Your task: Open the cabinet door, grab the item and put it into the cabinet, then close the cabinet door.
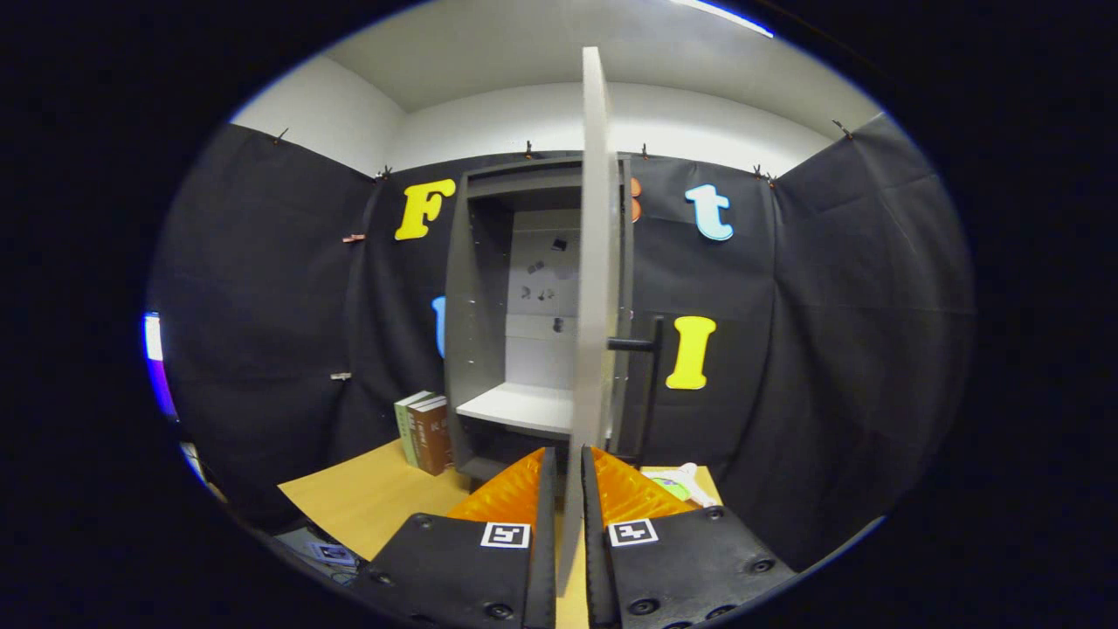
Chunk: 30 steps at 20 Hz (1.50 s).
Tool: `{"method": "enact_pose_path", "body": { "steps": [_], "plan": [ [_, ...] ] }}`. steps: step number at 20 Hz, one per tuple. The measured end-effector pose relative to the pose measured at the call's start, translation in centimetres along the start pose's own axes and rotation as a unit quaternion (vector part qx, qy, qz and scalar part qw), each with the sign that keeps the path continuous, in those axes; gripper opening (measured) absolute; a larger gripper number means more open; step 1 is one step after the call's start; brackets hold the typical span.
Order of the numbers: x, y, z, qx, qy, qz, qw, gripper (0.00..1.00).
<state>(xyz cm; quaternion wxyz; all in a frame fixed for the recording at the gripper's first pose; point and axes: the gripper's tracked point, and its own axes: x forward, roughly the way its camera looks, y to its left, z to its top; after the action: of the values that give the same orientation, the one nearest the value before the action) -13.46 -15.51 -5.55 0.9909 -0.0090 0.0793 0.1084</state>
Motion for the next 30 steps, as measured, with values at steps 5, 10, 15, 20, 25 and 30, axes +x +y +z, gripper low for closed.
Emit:
{"method": "enact_pose_path", "body": {
  "steps": [5, 10, 15, 20, 25, 30],
  "plan": [
    [-0.1, 1.5, -3.5, -0.011, 0.067, -0.002, 0.998, 0.27],
    [-0.9, 4.0, -9.7, 0.026, 0.186, -0.04, 0.981, 0.41],
    [-3.5, 5.8, -15.8, 0.054, 0.314, -0.084, 0.944, 0.41],
    [-4.1, 6.7, -20.2, 0.073, 0.379, -0.122, 0.914, 0.41],
    [-4.6, 6.8, -23.9, 0.067, 0.44, -0.114, 0.888, 0.41],
    [-5.2, 6.7, -26.2, 0.059, 0.494, -0.089, 0.863, 0.4]
  ]
}}
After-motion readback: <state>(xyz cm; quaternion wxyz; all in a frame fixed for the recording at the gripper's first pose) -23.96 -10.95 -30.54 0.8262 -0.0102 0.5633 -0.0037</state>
